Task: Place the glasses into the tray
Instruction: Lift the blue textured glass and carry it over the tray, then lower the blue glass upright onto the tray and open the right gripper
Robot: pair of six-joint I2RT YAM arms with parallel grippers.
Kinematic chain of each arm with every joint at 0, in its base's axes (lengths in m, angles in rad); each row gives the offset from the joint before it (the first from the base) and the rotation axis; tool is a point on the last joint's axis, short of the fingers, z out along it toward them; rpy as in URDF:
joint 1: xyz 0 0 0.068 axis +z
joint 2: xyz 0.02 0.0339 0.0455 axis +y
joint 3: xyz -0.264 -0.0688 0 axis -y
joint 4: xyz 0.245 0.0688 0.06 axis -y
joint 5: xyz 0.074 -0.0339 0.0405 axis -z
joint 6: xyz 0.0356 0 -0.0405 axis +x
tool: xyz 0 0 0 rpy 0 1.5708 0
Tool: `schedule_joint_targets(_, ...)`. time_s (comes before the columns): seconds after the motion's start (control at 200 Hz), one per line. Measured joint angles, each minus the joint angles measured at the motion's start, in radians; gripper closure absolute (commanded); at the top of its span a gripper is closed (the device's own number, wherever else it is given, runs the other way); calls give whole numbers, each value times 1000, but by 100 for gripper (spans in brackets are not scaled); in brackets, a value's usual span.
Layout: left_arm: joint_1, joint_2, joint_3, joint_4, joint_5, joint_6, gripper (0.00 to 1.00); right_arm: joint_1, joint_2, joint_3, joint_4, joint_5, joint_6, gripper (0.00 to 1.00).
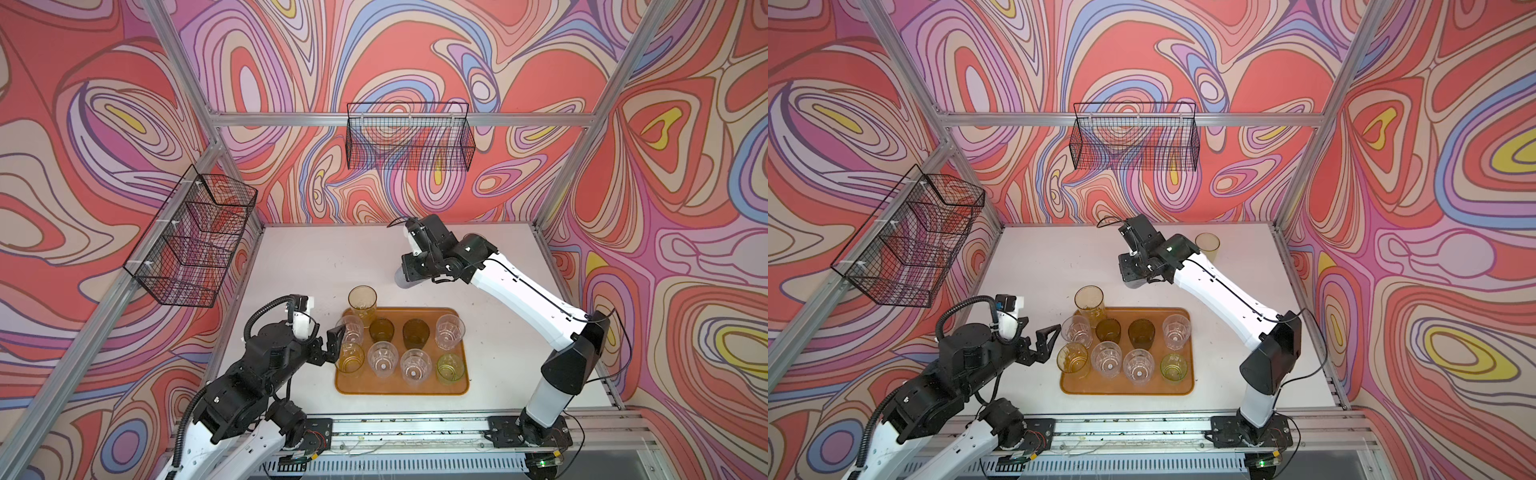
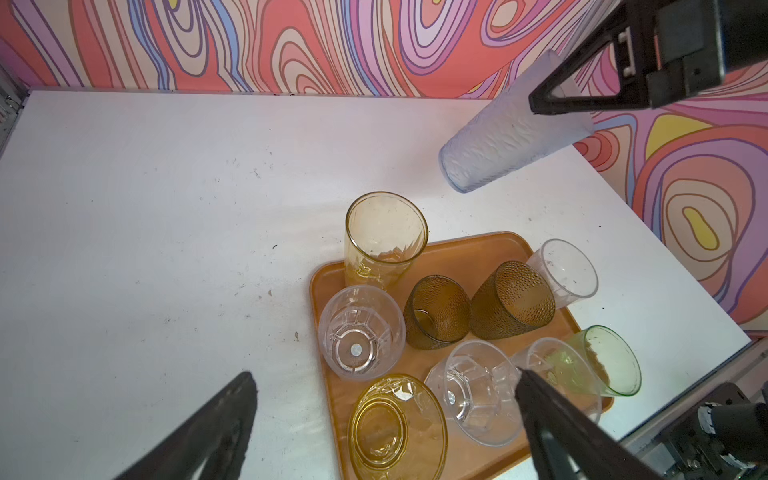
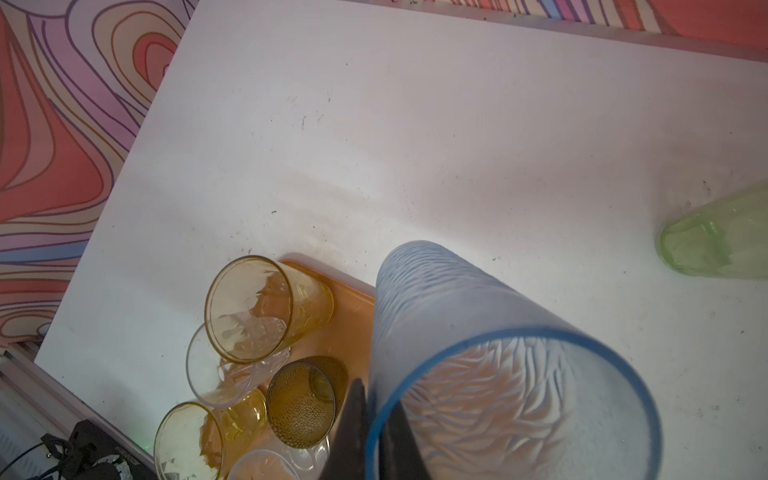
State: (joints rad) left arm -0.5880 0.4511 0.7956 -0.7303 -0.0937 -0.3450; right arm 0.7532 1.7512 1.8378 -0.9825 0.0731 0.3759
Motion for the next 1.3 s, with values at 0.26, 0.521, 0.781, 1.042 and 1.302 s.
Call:
schedule_joint_targets(0.26,0,3,0,-17,-17,-3,0,48,0,-56,-15,11,-2,100)
schedule_joint_targets(0.521,0,-13,0,-22,-24,-3,0,72,0,-109,-21,33,3,100)
schedule_joint_targets(0.781,0,-10,0,-23,-24,-3,0,100,5,-146,-5,34,21,100)
schedule_joint_targets(1.042,0,-12,0,-23,-27,-3,0,111,82,-142,2,36,34,100)
schedule_joint_targets(1.302,0,-12,0,-23,-31,-3,0,132,137,-128,1,37,37,100)
